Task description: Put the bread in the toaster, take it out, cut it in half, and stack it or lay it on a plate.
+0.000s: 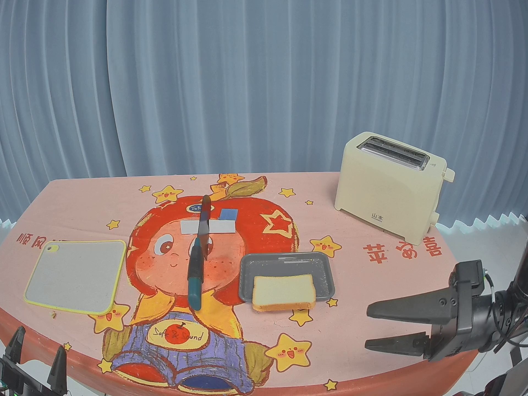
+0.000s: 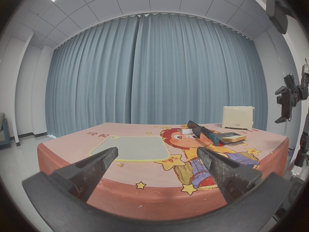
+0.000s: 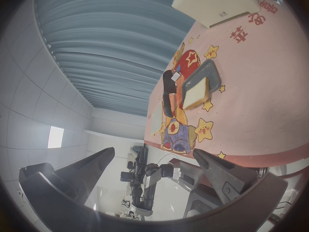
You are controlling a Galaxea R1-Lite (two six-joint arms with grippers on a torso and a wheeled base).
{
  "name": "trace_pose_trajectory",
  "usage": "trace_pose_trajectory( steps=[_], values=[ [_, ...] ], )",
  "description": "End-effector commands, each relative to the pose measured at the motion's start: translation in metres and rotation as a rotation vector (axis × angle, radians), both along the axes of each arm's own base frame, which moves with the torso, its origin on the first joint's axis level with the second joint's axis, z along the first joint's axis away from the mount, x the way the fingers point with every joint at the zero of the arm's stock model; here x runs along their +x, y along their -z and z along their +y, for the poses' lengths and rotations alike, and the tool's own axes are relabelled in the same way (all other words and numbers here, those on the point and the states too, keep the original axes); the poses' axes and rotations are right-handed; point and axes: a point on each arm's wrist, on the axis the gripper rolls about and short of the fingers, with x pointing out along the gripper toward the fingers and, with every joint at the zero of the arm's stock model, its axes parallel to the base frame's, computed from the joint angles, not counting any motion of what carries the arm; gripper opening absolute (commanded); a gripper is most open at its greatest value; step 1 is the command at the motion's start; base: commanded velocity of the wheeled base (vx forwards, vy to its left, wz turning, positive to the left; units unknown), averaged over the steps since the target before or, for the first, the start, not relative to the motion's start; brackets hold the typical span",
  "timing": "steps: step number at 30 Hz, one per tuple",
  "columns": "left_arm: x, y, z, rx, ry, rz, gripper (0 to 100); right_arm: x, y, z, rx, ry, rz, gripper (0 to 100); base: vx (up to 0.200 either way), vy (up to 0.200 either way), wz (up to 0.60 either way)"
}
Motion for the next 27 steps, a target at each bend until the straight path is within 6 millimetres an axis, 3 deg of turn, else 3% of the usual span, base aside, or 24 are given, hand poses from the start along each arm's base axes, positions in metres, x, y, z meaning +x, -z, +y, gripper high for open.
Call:
trace_pose_trajectory(
  steps=[1,18,27],
  values=[
    [0.001,0.005,0.000,0.000,-0.001,0.019,100,0.003,0.008,0.005,-0.029,-0.006,0.028,100,0.000,0.000,0.00],
    [0.001,0.005,0.000,0.000,-0.001,0.019,100,0.015,0.001,0.013,0.025,0.060,0.015,100,0.000,0.000,0.00],
    [0.001,0.005,0.000,0.000,-0.001,0.019,100,0.026,0.008,0.022,0.025,0.128,-0.005,100,0.000,0.000,0.00]
  ],
)
